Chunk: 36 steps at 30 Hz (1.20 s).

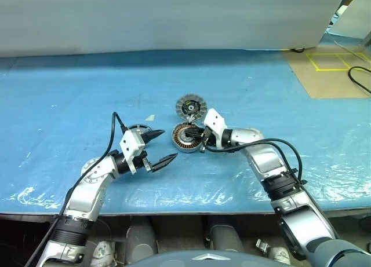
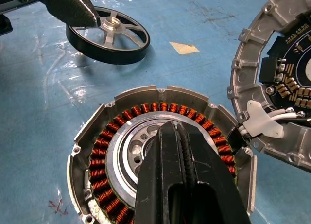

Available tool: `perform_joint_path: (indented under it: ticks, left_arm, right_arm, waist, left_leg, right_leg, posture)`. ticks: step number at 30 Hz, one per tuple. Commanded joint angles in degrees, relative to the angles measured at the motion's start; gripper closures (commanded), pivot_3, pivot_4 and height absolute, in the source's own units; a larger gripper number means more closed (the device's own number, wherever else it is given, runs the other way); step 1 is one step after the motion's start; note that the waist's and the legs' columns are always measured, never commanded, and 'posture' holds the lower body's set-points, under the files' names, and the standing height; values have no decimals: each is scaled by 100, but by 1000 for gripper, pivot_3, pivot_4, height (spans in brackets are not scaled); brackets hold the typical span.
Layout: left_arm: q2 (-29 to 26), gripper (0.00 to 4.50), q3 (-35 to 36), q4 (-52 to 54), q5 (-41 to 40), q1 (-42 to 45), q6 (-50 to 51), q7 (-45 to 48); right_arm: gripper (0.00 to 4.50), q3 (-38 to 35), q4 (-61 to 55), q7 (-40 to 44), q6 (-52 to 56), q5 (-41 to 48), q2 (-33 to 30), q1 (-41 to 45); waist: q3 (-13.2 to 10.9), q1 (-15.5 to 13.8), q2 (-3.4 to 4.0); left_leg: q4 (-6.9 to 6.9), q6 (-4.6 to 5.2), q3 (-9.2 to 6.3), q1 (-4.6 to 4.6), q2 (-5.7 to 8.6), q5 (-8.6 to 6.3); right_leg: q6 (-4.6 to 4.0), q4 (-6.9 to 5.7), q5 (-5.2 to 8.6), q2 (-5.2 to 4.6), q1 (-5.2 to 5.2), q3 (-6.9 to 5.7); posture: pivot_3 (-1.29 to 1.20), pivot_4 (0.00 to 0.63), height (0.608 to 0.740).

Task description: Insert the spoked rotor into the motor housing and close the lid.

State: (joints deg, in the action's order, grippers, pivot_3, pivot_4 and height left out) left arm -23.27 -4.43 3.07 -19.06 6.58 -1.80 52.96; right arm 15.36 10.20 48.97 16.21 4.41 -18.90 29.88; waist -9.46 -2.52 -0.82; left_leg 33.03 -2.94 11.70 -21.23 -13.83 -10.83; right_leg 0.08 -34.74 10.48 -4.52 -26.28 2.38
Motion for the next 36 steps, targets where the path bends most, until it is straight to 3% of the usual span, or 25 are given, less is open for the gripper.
perform_joint_path:
  ticks: [1,9,19,25,36]
  left_arm:
    - [-18,0,32,109,-62,28,-12,19]
    - [-8,0,22,121,-59,23,-12,12]
    - [-50,0,208,199,-212,177,94,-46]
    - [-170,0,403,334,-577,472,819,-136]
    - [-982,0,559,-304,-753,1109,1654,534]
  right_arm:
    - [4486,29,-20,-19,67,-90,-53,106]
    - [4486,108,-52,28,77,-181,-124,47]
    - [4486,-243,-561,623,-168,470,-302,-104]
    - [4486,-352,-736,723,-212,548,-551,-242]
    - [4486,-484,-1363,929,-246,721,-978,-713]
  waist:
    - [0,-2,0]
    - [0,-3,0]
    - [0,-4,0]
    - [0,-3,0]
    - [0,0,0]
  left_leg:
    - [0,0,0,-1,0,0]
    - [0,0,0,3,0,0]
    - [0,0,0,-2,0,0]
    - [0,0,0,3,0,0]
    - [0,0,0,3,0,0]
  right_leg:
    - [0,1,0,0,0,0]
    - [0,1,0,0,3,0]
    - [0,2,0,0,0,-1]
    - [-1,-2,0,1,1,0]
    - [-1,-1,0,1,0,0]
  posture:
    - [0,150,740]
    - [0,150,740]
    - [0,150,740]
    - [0,150,740]
    - [0,150,740]
